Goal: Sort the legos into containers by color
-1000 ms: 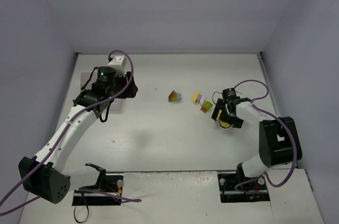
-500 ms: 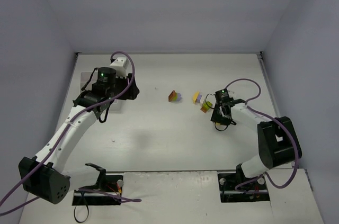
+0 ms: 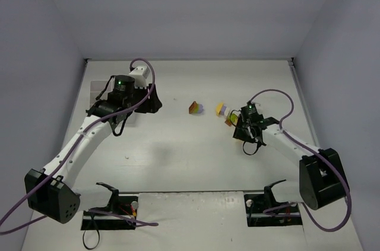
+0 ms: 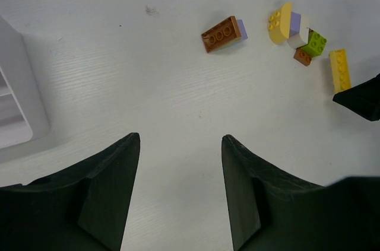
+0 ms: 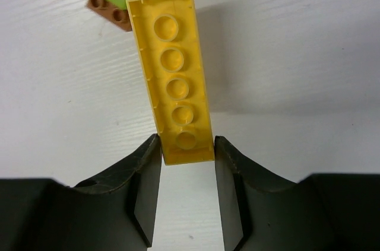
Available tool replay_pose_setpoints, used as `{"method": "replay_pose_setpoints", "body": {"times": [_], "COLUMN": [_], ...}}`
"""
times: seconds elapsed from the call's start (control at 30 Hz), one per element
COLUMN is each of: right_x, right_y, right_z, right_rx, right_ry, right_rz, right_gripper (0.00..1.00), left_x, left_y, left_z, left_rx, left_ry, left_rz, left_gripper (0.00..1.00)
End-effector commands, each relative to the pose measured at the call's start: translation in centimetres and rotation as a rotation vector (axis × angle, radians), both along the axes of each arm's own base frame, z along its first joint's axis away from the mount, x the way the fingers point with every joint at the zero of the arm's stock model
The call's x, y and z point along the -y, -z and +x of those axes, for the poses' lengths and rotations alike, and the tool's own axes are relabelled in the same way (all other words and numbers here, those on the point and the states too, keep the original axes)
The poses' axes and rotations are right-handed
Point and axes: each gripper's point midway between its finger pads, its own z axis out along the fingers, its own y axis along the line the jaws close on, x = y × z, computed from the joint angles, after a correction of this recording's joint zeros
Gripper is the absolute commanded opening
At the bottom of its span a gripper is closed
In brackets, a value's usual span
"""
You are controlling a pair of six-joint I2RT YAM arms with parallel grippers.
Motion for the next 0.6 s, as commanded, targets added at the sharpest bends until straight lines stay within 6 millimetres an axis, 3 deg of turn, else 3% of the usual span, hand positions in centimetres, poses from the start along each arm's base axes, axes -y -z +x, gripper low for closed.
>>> {"method": "replay_pose_setpoints", "body": {"times": [0.0, 0.13, 0.33, 0.4, 0.57], "right_x": [-2.1, -4.8, -9.5, -11.0, -13.2], "right_y": [-2.9, -6.8, -13.7, -14.8, -17.5], "right_z": [0.5, 1.0, 1.1, 0.8, 0.9], "right_rx": [0.105, 0.253, 0.513, 0.554, 0.655], "right_ry": [-0.059, -0.173, -0.352, -0.415, -0.483], "right_rz": [0.046, 0.074, 0.164, 0.181, 0.222], "right_gripper": [0.00, 0.00, 0.00, 0.00, 0.00], "left_x": [1.8, 3.6, 8.3, 10.2, 13.8], "left_y": [-4.3, -5.7, -8.3, -9.6, -9.5], "left_z": [0.8, 0.8, 0.4, -0.1, 0.0], "left_rx": [0.094, 0.099, 0.113, 0.131, 0.108], "left_ry": [0.024, 0.054, 0.136, 0.172, 0.218], "left_rz": [-0.108, -0.186, -0.299, -0.334, -0.326], "left_gripper": [0.51, 0.56, 0.57, 0.57, 0.57]}}
